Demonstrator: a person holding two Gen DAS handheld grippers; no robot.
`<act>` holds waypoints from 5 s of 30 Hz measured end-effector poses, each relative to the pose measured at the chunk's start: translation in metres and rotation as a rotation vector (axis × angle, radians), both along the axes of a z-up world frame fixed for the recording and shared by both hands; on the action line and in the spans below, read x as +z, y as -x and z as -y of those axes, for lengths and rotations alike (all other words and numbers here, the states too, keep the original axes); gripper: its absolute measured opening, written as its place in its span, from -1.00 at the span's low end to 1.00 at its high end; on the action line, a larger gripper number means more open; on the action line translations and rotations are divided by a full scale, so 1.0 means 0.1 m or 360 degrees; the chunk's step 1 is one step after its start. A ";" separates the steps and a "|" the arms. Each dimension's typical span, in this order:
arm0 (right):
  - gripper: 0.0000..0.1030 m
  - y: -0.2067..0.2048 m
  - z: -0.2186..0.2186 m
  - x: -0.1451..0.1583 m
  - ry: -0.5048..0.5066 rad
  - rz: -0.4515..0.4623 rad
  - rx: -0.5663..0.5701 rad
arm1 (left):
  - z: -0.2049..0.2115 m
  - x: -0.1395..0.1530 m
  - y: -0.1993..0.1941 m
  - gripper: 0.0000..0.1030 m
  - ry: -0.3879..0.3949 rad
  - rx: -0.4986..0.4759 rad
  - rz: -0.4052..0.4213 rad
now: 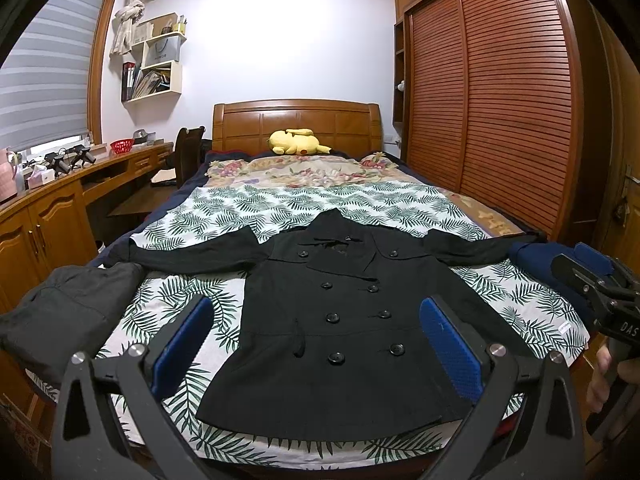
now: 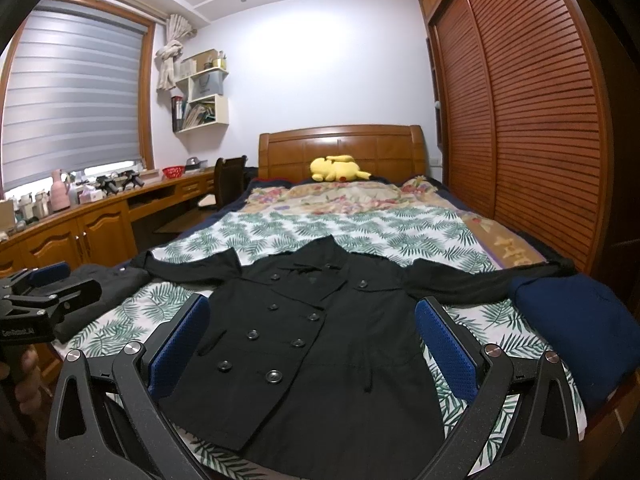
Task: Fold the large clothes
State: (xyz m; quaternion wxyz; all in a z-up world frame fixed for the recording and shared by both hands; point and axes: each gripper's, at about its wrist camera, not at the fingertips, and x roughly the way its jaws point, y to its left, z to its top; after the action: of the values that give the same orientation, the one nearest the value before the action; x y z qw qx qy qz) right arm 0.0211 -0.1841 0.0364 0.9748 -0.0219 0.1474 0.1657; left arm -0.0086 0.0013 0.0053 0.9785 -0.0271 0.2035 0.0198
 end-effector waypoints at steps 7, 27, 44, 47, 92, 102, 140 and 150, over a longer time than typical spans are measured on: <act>1.00 0.01 0.00 0.00 0.0000 0.0002 0.0000 | -0.01 0.00 0.00 1.00 0.0001 -0.0001 -0.0001; 1.00 0.01 0.04 0.01 0.0000 -0.0007 0.0001 | -0.03 -0.03 -0.01 1.00 0.0006 0.0004 -0.0025; 1.00 -0.17 -0.32 -0.31 0.0048 -0.0149 0.0070 | -0.34 -0.42 -0.24 1.00 0.0042 0.0071 -0.0169; 1.00 -0.24 -0.33 -0.35 0.0042 -0.0173 0.0088 | -0.42 -0.48 -0.26 1.00 0.0047 0.0085 -0.0192; 1.00 -1.95 -1.39 -1.01 0.0251 -0.0290 0.0411 | -1.77 -0.96 -1.73 1.00 -0.0090 0.0220 -0.0456; 1.00 -2.27 -1.53 -1.61 0.0345 -0.0497 0.0477 | -2.14 -1.25 -2.38 1.00 -0.0026 0.0191 -0.0589; 1.00 -2.33 -1.60 -1.77 0.0415 -0.0583 0.0460 | -3.58 -1.98 -3.59 -0.75 0.0461 0.0512 -0.0735; 1.00 -2.31 -1.60 -1.78 0.0413 -0.0571 0.0455 | -3.02 -1.42 -3.60 -1.00 0.0214 0.0399 -0.0640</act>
State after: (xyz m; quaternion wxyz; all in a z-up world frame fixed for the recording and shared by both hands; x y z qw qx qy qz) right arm 0.2522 -0.0244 -0.1411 0.8889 -0.1376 0.3334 0.2826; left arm 0.3517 0.3029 -0.1369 0.9043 -0.1128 0.3900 0.1323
